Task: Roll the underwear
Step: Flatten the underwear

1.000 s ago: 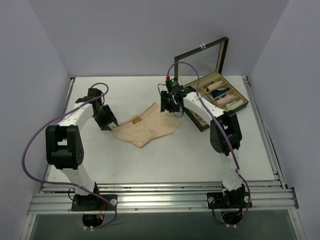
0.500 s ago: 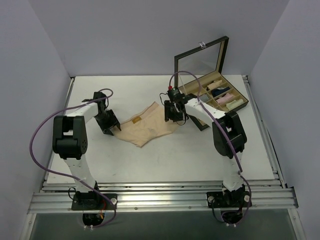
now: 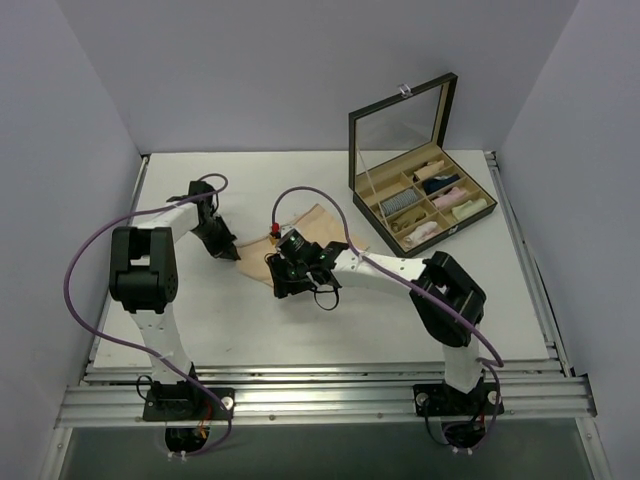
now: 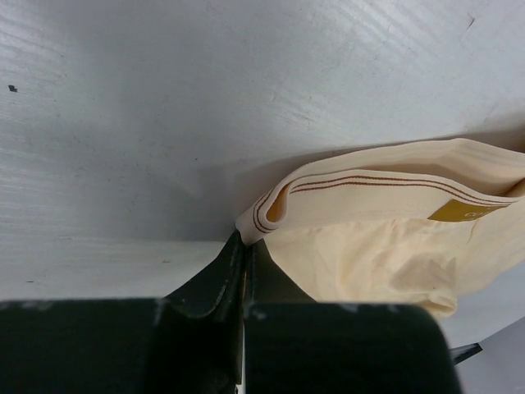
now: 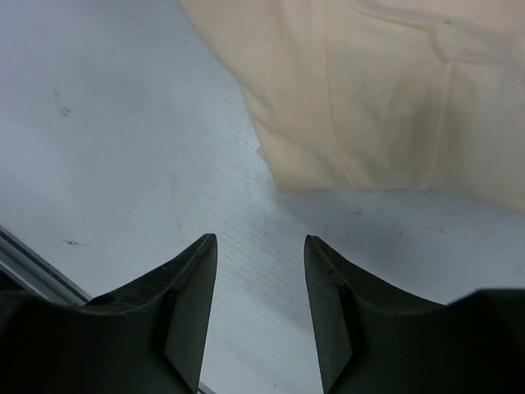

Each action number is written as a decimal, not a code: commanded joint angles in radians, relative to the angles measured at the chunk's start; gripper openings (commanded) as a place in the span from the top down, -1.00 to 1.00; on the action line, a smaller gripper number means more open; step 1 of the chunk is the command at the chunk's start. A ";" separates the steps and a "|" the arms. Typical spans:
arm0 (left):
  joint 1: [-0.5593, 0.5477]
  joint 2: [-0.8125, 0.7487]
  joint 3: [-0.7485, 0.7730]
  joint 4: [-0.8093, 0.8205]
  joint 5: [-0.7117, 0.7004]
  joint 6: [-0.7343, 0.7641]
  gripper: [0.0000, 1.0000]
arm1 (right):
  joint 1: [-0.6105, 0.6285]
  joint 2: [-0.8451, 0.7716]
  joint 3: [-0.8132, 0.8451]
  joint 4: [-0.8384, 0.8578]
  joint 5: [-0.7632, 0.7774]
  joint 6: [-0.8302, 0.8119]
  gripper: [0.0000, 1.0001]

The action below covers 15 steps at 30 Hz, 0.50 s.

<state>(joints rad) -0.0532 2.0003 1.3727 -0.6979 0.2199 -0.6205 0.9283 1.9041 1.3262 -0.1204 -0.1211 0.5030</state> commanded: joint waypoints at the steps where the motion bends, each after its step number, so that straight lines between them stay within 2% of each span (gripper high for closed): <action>1: -0.002 -0.005 -0.009 0.035 0.012 -0.005 0.95 | 0.009 0.045 0.022 0.053 0.020 0.041 0.15; 5: -0.004 -0.009 -0.020 0.034 0.016 -0.010 0.95 | 0.024 0.093 0.033 0.062 0.086 0.074 0.06; 12: -0.002 -0.027 -0.015 0.012 0.013 -0.007 0.95 | 0.029 0.168 0.057 0.111 0.118 0.098 0.14; 15: -0.002 -0.040 -0.014 -0.005 0.015 -0.005 0.95 | 0.030 0.184 0.085 0.108 0.170 0.094 0.41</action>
<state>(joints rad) -0.0532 1.9995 1.3655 -0.6918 0.2398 -0.6254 0.9508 2.0628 1.3785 -0.0109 -0.0326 0.5842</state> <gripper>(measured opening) 0.040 0.323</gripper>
